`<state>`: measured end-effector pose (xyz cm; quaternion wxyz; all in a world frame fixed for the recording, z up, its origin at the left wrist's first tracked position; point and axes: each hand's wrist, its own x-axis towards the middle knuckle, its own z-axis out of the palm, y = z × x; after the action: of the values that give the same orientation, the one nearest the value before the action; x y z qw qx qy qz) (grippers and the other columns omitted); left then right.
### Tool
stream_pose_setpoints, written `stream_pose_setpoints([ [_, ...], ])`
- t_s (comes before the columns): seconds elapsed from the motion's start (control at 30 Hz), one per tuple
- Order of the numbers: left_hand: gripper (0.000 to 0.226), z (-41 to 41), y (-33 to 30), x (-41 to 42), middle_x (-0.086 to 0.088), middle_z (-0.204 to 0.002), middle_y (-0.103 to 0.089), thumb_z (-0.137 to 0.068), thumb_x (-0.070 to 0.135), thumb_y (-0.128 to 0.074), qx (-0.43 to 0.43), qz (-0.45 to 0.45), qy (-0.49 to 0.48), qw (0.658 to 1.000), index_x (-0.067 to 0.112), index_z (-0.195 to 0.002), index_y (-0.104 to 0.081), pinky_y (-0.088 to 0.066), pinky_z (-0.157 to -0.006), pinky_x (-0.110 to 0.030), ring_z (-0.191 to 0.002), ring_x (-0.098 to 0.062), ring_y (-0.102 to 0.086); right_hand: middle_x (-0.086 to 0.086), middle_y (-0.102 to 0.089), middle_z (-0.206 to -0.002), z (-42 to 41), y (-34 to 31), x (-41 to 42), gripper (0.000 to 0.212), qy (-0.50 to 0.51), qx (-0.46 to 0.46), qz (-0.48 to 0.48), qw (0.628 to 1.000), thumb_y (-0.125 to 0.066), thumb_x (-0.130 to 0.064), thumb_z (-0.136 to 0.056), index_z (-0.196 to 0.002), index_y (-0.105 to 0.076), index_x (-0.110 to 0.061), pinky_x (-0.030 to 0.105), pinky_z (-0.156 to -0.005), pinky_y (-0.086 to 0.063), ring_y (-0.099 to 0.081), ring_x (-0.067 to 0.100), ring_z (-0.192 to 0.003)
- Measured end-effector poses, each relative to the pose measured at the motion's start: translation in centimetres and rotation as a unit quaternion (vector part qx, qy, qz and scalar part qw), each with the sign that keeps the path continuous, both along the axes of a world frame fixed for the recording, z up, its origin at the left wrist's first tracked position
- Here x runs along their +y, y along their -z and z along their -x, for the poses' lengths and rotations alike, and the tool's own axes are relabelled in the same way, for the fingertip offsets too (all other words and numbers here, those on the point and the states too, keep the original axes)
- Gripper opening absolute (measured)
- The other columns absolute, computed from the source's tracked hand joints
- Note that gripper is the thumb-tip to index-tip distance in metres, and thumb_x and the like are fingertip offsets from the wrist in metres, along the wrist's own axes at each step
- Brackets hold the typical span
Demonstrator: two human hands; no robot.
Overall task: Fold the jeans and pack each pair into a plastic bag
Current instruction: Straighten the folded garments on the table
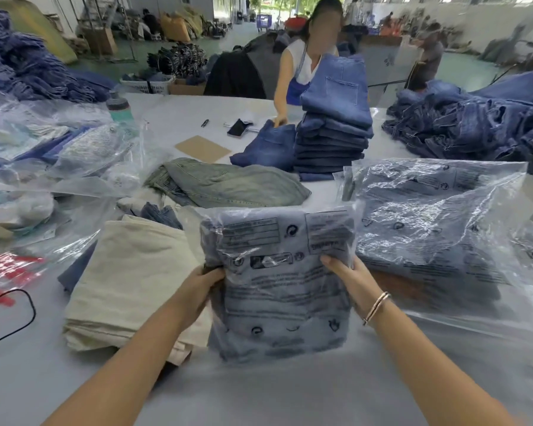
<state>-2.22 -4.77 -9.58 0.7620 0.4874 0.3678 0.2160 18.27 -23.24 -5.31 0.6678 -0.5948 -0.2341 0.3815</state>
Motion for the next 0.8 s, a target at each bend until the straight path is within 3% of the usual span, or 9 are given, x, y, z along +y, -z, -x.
stream_pose_setpoints([
  [0.07,0.021,0.0,-0.9,-0.4,-0.006,-0.098,-0.074,-0.092,0.003,-0.054,0.006,-0.077,0.008,0.997,0.013,-0.099,-0.071,-0.053,-0.076,-0.029,-0.093,-0.021,-0.069,0.006,-0.074,-0.098,-0.6,-0.7,0.1,0.039,-0.016,-0.02,0.018,1.0,-0.076,-0.024,-0.06,-0.097,-0.07,-0.016,0.041,-0.087,-0.055,-0.068,0.026,-0.095],
  [0.13,0.021,0.3,-1.7,-0.5,-0.003,-0.098,-0.075,-0.091,0.0,-0.055,-0.005,-0.133,0.025,0.991,0.011,-0.102,-0.071,-0.053,-0.076,-0.025,-0.093,-0.017,-0.069,0.002,-0.075,-0.088,-0.9,-1.7,-0.1,0.022,-0.021,-0.054,0.009,0.998,-0.076,-0.015,-0.061,-0.083,-0.075,-0.018,0.03,-0.073,-0.058,-0.071,0.018,-0.084],
  [0.2,0.021,0.7,-3.6,-0.4,0.005,-0.086,-0.076,-0.086,-0.005,-0.059,-0.018,-0.191,0.026,0.981,0.004,-0.102,-0.068,-0.052,-0.066,-0.015,-0.081,-0.006,-0.07,-0.006,-0.075,-0.08,-1.5,-3.2,-0.3,0.017,-0.017,-0.11,0.002,0.994,-0.075,-0.008,-0.062,-0.075,-0.074,-0.02,0.02,-0.064,-0.056,-0.07,0.008,-0.074],
  [0.33,0.01,1.1,-7.5,0.3,0.017,-0.063,-0.068,-0.076,-0.005,-0.059,-0.065,-0.296,0.05,0.952,-0.003,-0.086,-0.063,-0.044,-0.054,-0.006,-0.06,0.006,-0.062,-0.013,-0.073,-0.077,-2.2,-6.4,-0.4,0.021,-0.016,-0.192,-0.032,0.981,-0.078,-0.02,-0.058,-0.077,-0.07,-0.027,0.021,-0.064,-0.056,-0.069,0.003,-0.073],
  [0.4,0.001,1.4,-8.9,0.6,0.015,-0.05,-0.059,-0.079,-0.006,-0.058,-0.068,-0.291,0.048,0.953,-0.007,-0.079,-0.058,-0.038,-0.049,-0.005,-0.048,0.007,-0.053,-0.012,-0.073,-0.075,-2.0,-7.8,-0.1,0.019,-0.01,-0.207,-0.064,0.976,-0.08,-0.019,-0.056,-0.072,-0.072,-0.026,0.019,-0.06,-0.055,-0.069,0.004,-0.071],
  [0.47,0.004,1.5,-10.0,1.2,0.009,-0.055,-0.058,-0.072,0.006,-0.058,-0.074,-0.274,0.067,0.956,0.002,-0.07,-0.06,-0.038,-0.05,-0.012,-0.048,0.002,-0.05,-0.011,-0.073,-0.074,-1.8,-8.9,0.4,0.027,0.002,-0.205,-0.103,0.973,-0.083,-0.011,-0.054,-0.071,-0.074,-0.03,0.02,-0.061,-0.055,-0.069,0.005,-0.07],
  [0.63,0.012,0.3,-10.1,2.1,-0.004,-0.088,-0.073,-0.076,0.02,-0.068,-0.163,-0.132,0.05,0.976,0.02,-0.086,-0.076,-0.056,-0.068,-0.028,-0.079,-0.019,-0.07,-0.003,-0.074,-0.08,-2.9,-10.6,3.1,0.018,0.054,-0.161,-0.103,0.98,-0.084,-0.033,-0.062,-0.076,-0.075,-0.026,0.024,-0.063,-0.055,-0.07,0.018,-0.076],
  [0.7,0.019,-1.3,-9.2,2.5,0.002,-0.087,-0.075,-0.079,0.031,-0.063,-0.14,-0.09,0.03,0.986,0.026,-0.09,-0.077,-0.056,-0.059,-0.024,-0.076,-0.015,-0.072,-0.003,-0.069,-0.094,-3.7,-10.4,5.3,0.031,0.107,-0.207,-0.016,0.972,-0.076,-0.041,-0.075,-0.096,-0.072,-0.019,0.017,-0.066,-0.05,-0.064,0.017,-0.088],
  [0.8,0.034,-3.7,-5.9,4.9,-0.006,-0.1,-0.071,-0.093,0.039,-0.056,0.057,-0.112,-0.089,0.988,0.013,-0.113,-0.065,-0.048,-0.067,-0.024,-0.084,-0.021,-0.065,0.005,-0.046,-0.122,-3.6,-9.1,7.3,0.07,0.12,-0.317,0.112,0.934,-0.06,-0.041,-0.089,-0.143,-0.032,-0.007,0.021,-0.088,-0.039,-0.048,0.018,-0.109],
])
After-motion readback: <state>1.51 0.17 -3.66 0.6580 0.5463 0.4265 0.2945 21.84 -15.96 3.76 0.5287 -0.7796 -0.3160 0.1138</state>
